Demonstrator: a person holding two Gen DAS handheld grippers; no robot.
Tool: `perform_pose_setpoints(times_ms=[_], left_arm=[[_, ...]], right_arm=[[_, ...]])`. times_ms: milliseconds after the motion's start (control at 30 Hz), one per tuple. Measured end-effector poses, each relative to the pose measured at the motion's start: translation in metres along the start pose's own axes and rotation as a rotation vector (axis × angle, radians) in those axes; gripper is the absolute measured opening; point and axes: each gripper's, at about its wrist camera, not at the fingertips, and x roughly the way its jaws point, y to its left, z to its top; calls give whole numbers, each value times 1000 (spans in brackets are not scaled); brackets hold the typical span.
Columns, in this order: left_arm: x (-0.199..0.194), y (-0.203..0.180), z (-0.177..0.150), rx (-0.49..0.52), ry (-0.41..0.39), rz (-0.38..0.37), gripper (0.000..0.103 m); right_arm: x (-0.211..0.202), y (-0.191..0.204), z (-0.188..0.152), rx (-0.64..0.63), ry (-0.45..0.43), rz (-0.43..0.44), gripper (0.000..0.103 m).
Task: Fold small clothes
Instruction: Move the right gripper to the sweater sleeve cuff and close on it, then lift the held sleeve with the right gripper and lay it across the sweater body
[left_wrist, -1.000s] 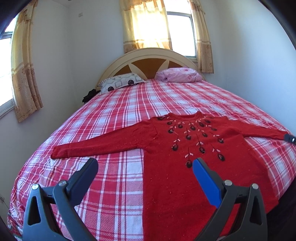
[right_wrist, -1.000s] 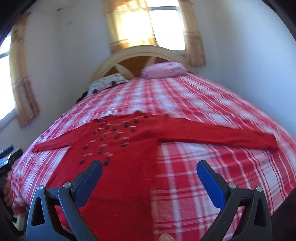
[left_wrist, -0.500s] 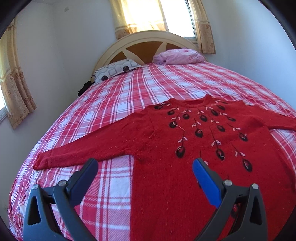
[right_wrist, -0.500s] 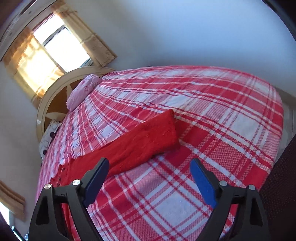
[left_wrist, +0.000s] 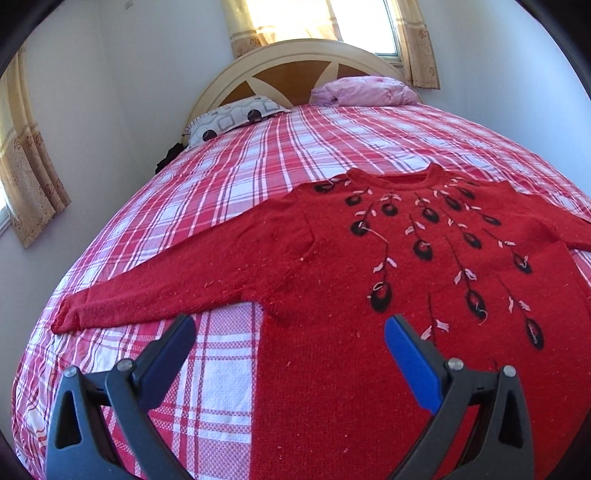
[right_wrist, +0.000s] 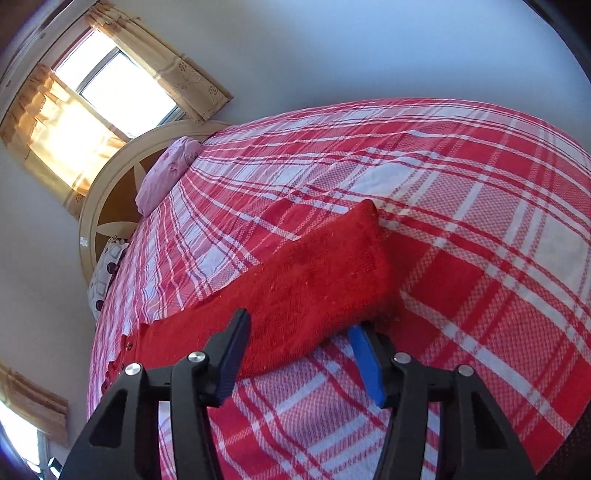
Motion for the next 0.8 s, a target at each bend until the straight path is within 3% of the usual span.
perform_pose_setpoints(times_ms=[67, 233, 400, 800], left_arm=[[3, 2, -2, -13, 10, -8, 103], [8, 8, -6, -34, 21, -22, 103], [8, 13, -8, -64, 18, -46, 103], [3, 27, -18, -107, -2, -99, 103]], right_arm=[[2, -1, 2, 16, -11, -3, 32], [-2, 7, 7, -1, -61, -15, 14], [-9, 54, 13, -106, -75, 28, 13], [1, 242, -6, -389, -34, 225, 13]])
